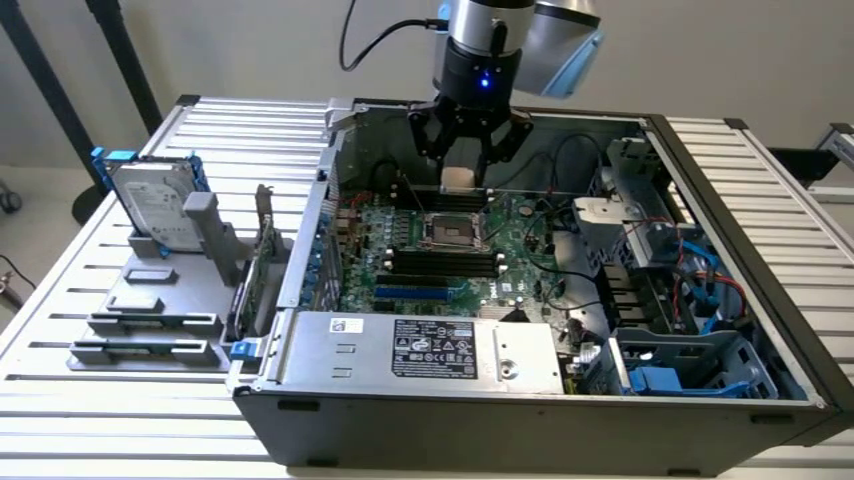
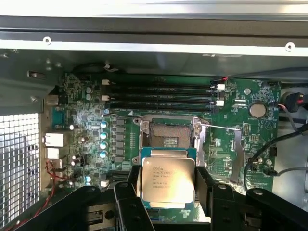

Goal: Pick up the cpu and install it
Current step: 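Pick up the cpu and move it towards the insertion slot, then place the cpu into insertion slot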

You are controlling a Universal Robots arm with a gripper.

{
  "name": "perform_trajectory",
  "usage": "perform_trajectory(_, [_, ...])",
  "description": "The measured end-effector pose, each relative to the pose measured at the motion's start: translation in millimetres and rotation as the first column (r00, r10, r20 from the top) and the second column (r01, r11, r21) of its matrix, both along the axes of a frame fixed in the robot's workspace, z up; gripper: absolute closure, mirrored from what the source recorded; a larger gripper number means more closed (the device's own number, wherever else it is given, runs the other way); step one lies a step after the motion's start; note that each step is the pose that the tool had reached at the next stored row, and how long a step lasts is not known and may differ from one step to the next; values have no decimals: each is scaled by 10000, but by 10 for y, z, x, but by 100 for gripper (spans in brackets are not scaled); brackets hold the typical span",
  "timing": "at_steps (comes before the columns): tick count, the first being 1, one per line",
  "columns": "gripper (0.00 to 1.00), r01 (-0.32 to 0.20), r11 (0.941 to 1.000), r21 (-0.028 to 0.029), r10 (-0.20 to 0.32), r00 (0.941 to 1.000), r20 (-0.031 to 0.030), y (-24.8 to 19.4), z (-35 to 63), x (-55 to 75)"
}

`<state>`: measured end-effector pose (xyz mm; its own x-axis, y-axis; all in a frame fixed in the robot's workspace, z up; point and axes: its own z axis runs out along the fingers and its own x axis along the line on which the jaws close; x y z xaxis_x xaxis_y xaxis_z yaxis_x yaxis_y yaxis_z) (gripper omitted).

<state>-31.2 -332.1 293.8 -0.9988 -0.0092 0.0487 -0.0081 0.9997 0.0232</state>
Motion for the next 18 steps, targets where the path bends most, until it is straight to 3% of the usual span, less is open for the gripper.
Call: perform_trajectory(18, [45, 2, 10000, -4, -2, 10000, -7, 0, -2, 3])
